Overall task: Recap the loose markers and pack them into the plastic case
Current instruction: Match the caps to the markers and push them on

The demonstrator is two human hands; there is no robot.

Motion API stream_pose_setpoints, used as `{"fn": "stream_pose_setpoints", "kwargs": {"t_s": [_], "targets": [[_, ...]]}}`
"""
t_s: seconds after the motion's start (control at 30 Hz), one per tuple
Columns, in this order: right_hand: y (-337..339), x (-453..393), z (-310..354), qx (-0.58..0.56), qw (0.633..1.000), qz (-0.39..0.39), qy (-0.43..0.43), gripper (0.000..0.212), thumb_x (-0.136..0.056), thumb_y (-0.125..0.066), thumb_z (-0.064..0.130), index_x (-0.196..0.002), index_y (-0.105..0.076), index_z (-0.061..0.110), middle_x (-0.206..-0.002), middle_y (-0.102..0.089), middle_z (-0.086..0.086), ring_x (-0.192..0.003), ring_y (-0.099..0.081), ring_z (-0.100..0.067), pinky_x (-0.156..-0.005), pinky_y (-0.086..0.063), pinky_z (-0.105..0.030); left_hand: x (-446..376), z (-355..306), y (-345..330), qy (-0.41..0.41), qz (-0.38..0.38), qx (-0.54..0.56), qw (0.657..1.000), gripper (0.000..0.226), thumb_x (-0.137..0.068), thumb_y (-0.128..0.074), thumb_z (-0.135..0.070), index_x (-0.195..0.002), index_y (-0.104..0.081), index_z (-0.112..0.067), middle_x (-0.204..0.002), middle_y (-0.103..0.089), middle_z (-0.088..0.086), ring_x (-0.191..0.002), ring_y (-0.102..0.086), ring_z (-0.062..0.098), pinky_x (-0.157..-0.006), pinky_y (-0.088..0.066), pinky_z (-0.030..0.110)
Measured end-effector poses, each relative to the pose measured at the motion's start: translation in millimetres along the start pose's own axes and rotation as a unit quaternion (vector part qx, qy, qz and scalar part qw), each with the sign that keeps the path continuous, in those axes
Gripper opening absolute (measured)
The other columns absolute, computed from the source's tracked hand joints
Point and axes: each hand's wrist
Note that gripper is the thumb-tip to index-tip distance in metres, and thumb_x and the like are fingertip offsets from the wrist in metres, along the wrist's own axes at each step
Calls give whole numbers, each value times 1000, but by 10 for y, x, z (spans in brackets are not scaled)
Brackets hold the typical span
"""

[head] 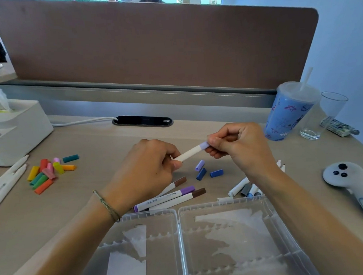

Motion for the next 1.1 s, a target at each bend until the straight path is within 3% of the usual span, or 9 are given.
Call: {"fn": "stream_pose_setpoints", "kwargs": {"t_s": [0.13, 0.27, 0.37, 0.5, 0.7, 0.8, 0.9, 1.0, 1.1], "targets": [[-29, -11, -14, 18, 999, 43, -27, 6, -91, -71, 3, -90, -76, 1, -77, -78, -8, -69, -76, -22, -67, -63, -28, -23, 45, -20, 27, 47, -30, 998, 9, -90, -70, -33, -98, -73, -30, -77, -65, -13, -71, -60, 11, -65, -52, 23], [190, -59, 76, 155, 977, 126, -71, 10, -92, -72, 9, -86, -79, 5, -72, -77, -6, -67, -75, -19, -65, -60, -23, -14, 79, 20, 41, 79, -69, 994, 9, -82, -78, -39, -82, -72, -32, -77, -64, -14, -72, -59, 6, -61, -43, 19], [494, -100, 59, 300, 937, 145, -103, 14, -88, -75, 10, -74, -77, 11, -62, -73, -3, -53, -66, -8, -57, -53, -21, -8, 122, 64, 53, 97, -94, 989, 14, -76, -84, -39, -82, -73, -32, -76, -64, -16, -72, -59, 4, -61, -40, 18], [717, -103, -28, 418, 871, 187, -176, 20, -84, -76, 8, -65, -74, 15, -56, -70, 1, -49, -61, -7, -55, -52, -23, 2, 125, 70, 56, 129, -131, 981, 19, -73, -85, -43, -80, -69, -35, -76, -63, -17, -73, -60, 4, -59, -39, 18], [785, -137, -182, 489, 844, 120, -185, 16, -80, -79, 20, -67, -71, 19, -67, -68, -1, -67, -67, -19, -61, -51, -27, 17, 137, 72, 68, 171, -131, 974, 14, -76, -83, -40, -81, -70, -37, -77, -65, -17, -76, -59, 3, -61, -41, 18], [669, -128, -276, 481, 839, 120, -225, 21, -73, -80, 26, -63, -66, 15, -61, -64, -3, -56, -59, -19, -58, -49, -28, 7, 131, 69, 65, 131, -116, 982, 11, -78, -79, -43, -78, -69, -39, -74, -66, -17, -73, -60, 2, -60, -43, 20], [552, -121, -343, 485, 835, 94, -241, 22, -67, -77, 36, -67, -67, 16, -64, -68, -1, -58, -64, -18, -61, -54, -30, -6, 119, 75, 65, 91, -88, 990, 9, -82, -75, -41, -76, -69, -38, -73, -65, -17, -72, -60, 4, -65, -51, 26], [495, -118, -399, 472, 846, 52, -243, 25, -71, -76, 42, -69, -69, 17, -66, -72, 0, -63, -68, -17, -62, -54, -29, -14, 112, 69, 57, 74, -79, 992, 10, -87, -70, -40, -78, -68, -38, -74, -63, -18, -73, -59, 5, -64, -49, 25], [492, -142, -394, 403, 875, 41, -264, 26, -77, -75, 36, -63, -71, 15, -53, -70, 3, -46, -60, -11, -55, -48, -25, -22, 102, 54, 49, 60, -64, 995, 9, -91, -68, -36, -82, -69, -37, -77, -62, -20, -74, -58, 4, -62, -42, 20]]}}
Point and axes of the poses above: each hand's wrist, its own x-axis away from the middle knuckle, its own y-axis out of the back of the hand, z = x × y
